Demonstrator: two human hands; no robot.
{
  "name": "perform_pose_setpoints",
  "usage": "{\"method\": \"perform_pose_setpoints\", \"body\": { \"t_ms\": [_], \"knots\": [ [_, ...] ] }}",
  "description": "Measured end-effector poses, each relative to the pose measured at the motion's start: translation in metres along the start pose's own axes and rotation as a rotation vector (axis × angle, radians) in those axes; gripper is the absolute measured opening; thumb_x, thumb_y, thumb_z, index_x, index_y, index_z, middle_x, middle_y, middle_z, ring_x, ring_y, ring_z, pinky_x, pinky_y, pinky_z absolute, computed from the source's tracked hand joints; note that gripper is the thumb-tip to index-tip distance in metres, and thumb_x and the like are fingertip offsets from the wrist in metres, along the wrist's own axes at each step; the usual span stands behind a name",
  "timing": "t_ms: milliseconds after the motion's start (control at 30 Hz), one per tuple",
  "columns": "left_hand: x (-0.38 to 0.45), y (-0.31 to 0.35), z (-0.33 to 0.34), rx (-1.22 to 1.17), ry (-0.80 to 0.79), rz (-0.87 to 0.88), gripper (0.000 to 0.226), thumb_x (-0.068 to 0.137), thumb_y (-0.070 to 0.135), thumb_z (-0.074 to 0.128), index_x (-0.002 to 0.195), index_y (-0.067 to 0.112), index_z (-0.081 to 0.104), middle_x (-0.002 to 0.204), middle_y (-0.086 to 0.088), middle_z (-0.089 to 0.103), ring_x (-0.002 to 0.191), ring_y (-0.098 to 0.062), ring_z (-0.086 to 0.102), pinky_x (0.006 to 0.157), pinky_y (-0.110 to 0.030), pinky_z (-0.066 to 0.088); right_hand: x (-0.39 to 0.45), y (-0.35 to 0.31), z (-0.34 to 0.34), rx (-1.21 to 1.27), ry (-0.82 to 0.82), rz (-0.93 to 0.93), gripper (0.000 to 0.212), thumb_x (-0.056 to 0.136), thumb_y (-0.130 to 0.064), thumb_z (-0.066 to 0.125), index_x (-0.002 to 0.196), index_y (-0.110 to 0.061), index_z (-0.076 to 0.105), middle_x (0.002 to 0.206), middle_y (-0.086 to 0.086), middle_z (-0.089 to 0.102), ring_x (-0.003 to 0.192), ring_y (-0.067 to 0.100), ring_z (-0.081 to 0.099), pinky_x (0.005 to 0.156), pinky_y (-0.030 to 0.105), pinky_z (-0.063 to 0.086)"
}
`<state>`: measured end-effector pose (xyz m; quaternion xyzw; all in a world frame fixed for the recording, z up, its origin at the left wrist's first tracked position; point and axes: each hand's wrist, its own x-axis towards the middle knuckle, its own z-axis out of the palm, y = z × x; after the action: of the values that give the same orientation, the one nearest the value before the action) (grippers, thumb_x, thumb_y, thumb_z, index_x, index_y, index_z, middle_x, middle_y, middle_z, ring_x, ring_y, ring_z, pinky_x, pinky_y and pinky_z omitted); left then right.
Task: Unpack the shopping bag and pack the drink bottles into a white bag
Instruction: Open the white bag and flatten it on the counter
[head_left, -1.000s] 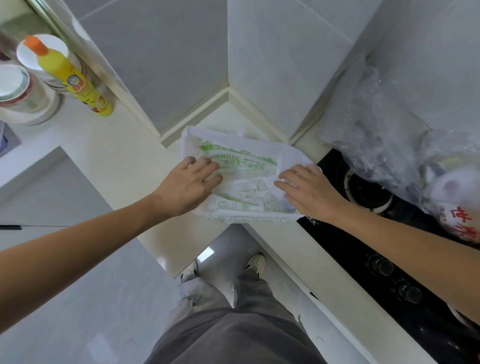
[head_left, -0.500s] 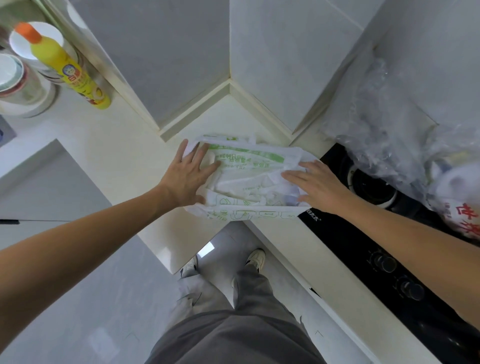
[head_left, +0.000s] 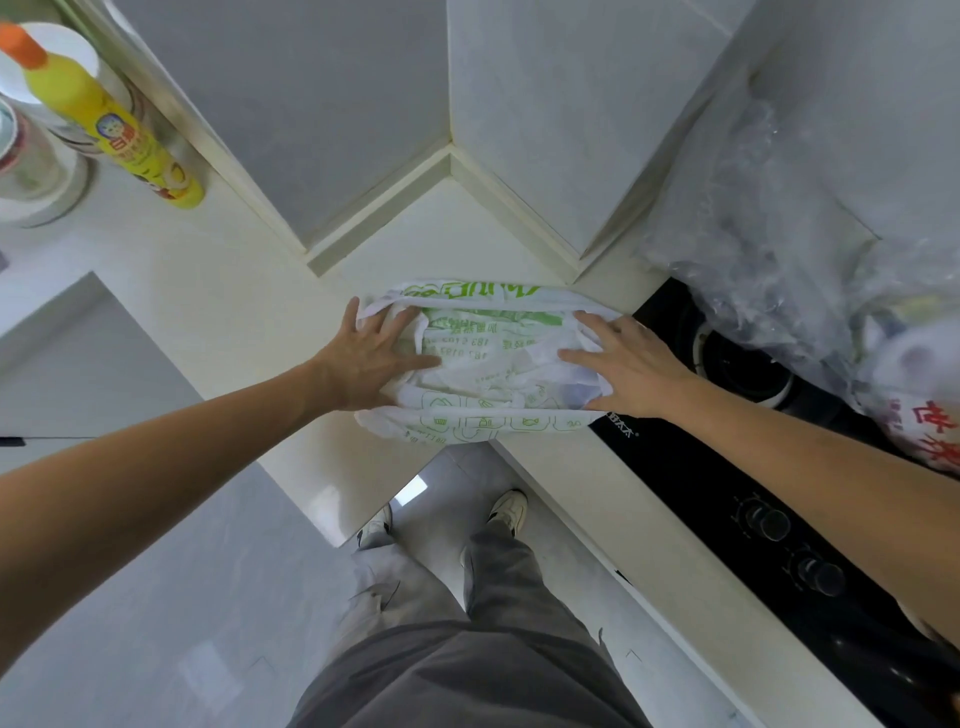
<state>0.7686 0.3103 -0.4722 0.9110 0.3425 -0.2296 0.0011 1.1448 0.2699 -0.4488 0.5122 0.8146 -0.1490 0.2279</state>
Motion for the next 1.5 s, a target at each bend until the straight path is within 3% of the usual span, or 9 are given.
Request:
{"method": "perform_pose_setpoints", "body": {
  "t_ms": [67,167,333,533,733,900,1167,1300,1500],
  "knots": [
    [0.000,0.000,-0.003,0.004,0.003,-0.041,0.081,0.074,0.073,0.066,0.146,0.047,0.041,0.157,-0.019,0.023,0.146,-0.039,0.030,0.106,-0.078,0.028,-0.001,-0.002,-0.004,-0.015,0.000,0.029,0.092,0.079,-0.073,0.070,0.158,-0.043,0.034,0.172,0.003,0.010,0.136,0.037,0.037,0.108,0.049,0.041],
    [0.005,0.003,-0.005,-0.003,-0.016,-0.159,0.089,0.074,0.085,0.047,0.152,0.045,0.032,0.161,-0.014,0.011,0.153,-0.031,0.016,0.111,-0.076,0.020,-0.001,-0.005,-0.006,-0.026,-0.008,0.079,0.104,0.074,-0.080,0.069,0.160,-0.041,0.025,0.169,0.001,0.012,0.137,0.034,0.034,0.107,0.045,0.041],
    [0.021,0.003,-0.006,0.011,-0.173,-0.282,0.122,0.066,0.093,0.050,0.161,0.030,0.007,0.165,-0.010,-0.001,0.156,-0.024,0.009,0.116,-0.072,0.013,0.007,-0.007,-0.001,-0.046,-0.032,0.126,0.122,0.067,-0.081,0.072,0.162,-0.031,0.014,0.161,0.001,0.017,0.135,0.033,0.033,0.102,0.041,0.044],
    [0.042,-0.012,-0.011,-0.025,-0.203,-0.289,0.124,0.071,0.090,0.047,0.162,0.026,-0.007,0.169,-0.005,0.002,0.156,-0.023,0.010,0.116,-0.075,0.008,0.018,0.001,0.001,0.028,-0.048,0.166,0.128,0.065,-0.082,0.073,0.163,-0.030,0.008,0.159,0.000,0.016,0.138,0.034,0.030,0.107,0.043,0.043],
    [0.033,-0.025,-0.032,-0.039,0.012,-0.180,0.103,0.074,0.081,0.062,0.159,0.036,0.025,0.167,-0.003,0.017,0.154,-0.028,0.017,0.115,-0.071,0.019,0.009,-0.003,-0.005,0.151,0.034,0.198,0.114,0.072,-0.079,0.069,0.164,-0.036,0.016,0.169,0.000,0.009,0.148,0.035,0.022,0.118,0.048,0.033],
    [0.005,-0.030,-0.053,-0.087,0.209,-0.114,0.088,0.076,0.070,0.072,0.150,0.029,0.048,0.161,-0.008,0.036,0.149,-0.033,0.032,0.114,-0.067,0.027,-0.013,-0.025,-0.021,0.170,0.213,0.254,0.098,0.080,-0.070,0.070,0.162,-0.035,0.028,0.169,0.003,0.016,0.148,0.036,0.024,0.119,0.052,0.029],
    [-0.039,-0.030,-0.084,-0.202,0.282,-0.102,0.088,0.087,0.084,0.027,0.154,0.029,0.042,0.160,-0.005,0.040,0.149,-0.028,0.034,0.116,-0.052,0.035,-0.055,-0.086,-0.047,0.275,0.363,0.458,0.084,0.091,-0.067,0.058,0.160,-0.027,0.033,0.161,0.005,0.036,0.143,0.031,0.036,0.115,0.046,0.034],
    [-0.056,-0.023,-0.094,-0.212,0.370,-0.053,0.086,0.086,0.083,0.026,0.152,0.029,0.045,0.156,-0.004,0.044,0.147,-0.027,0.036,0.115,-0.050,0.036,-0.082,-0.123,-0.052,0.345,0.465,0.598,0.085,0.089,-0.074,0.035,0.157,-0.024,0.040,0.151,0.006,0.048,0.133,0.031,0.044,0.108,0.045,0.042],
    [-0.071,0.016,-0.117,-0.218,0.463,0.078,0.084,0.087,0.079,0.033,0.149,0.025,0.048,0.151,-0.010,0.049,0.142,-0.032,0.042,0.111,-0.051,0.039,-0.144,-0.169,-0.042,0.381,0.677,0.753,0.076,0.094,-0.067,0.049,0.154,-0.020,0.045,0.140,0.005,0.056,0.127,0.028,0.049,0.104,0.041,0.042]
  ]
}}
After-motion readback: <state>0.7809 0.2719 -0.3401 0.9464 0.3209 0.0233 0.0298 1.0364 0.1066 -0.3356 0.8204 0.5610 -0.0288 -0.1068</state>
